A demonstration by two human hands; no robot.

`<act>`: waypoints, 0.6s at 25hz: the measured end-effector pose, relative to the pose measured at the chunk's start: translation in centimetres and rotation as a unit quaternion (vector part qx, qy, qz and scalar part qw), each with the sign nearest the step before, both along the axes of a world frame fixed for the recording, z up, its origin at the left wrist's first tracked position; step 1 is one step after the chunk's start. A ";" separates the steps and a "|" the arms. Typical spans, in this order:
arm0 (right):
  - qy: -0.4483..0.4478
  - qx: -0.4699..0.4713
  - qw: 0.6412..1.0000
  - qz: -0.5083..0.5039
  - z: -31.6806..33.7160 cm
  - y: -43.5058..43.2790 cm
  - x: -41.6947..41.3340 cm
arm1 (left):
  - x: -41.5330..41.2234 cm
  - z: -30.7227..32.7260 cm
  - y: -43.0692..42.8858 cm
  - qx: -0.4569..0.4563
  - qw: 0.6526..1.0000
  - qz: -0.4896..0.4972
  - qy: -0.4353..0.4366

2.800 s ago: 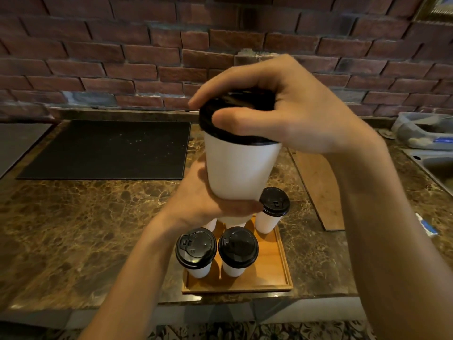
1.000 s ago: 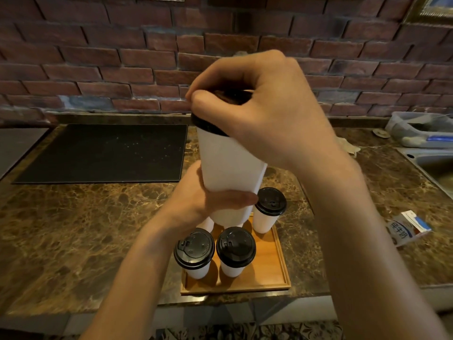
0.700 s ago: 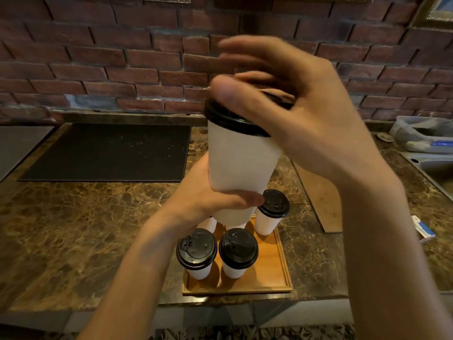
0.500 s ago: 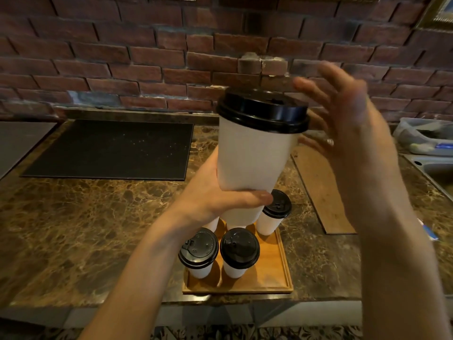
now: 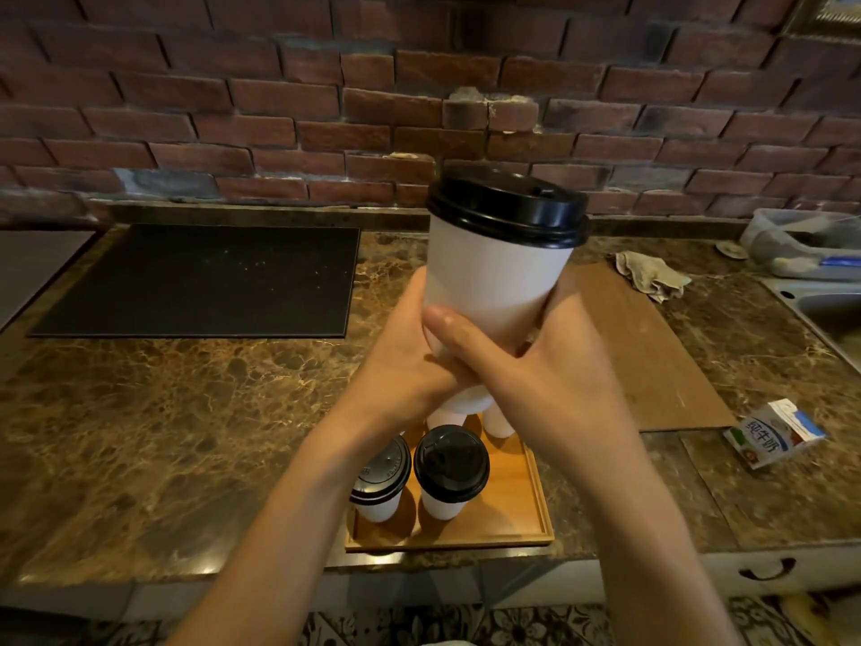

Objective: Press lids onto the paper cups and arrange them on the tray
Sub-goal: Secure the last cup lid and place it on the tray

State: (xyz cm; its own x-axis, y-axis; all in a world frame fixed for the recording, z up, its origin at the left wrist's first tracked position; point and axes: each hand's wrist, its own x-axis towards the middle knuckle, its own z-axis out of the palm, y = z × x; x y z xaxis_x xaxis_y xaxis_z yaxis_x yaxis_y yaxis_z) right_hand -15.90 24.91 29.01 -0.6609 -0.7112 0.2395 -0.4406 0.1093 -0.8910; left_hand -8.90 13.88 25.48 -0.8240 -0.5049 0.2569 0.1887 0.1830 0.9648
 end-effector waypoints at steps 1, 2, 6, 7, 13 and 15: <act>0.005 -0.011 1.000 -0.013 -0.1 -0.1 0.1 | -0.2 -0.1 0.1 -0.002 1.000 0.015 0.013; 0.009 -0.018 0.999 -0.025 -0.2 -0.3 0.2 | -0.5 -0.1 0.4 0.003 0.999 0.035 0.025; 0.039 -0.014 0.997 -0.066 -0.3 -1.1 0.5 | -1.1 -0.5 0.8 -0.015 0.994 0.107 0.025; 0.039 -0.014 0.996 -0.072 -0.3 -1.3 0.4 | -1.2 -0.7 0.8 -0.027 0.993 0.113 0.023; 0.046 -0.038 0.995 -0.080 -0.4 -1.4 -0.3 | -1.2 -0.7 0.7 -0.042 0.994 0.096 0.027; 0.050 -0.043 0.994 -0.082 -0.5 -1.5 -0.4 | -1.2 -0.6 0.7 -0.042 0.994 0.096 0.025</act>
State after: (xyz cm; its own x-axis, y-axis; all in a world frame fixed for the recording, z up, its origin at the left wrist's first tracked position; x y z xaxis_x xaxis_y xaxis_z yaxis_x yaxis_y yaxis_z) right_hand -16.29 23.46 28.55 -0.7364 -0.5696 0.3652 -0.5102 0.1129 -0.8526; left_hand -10.08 14.55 24.86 -0.6998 -0.6270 0.3424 0.1897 0.2990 0.9352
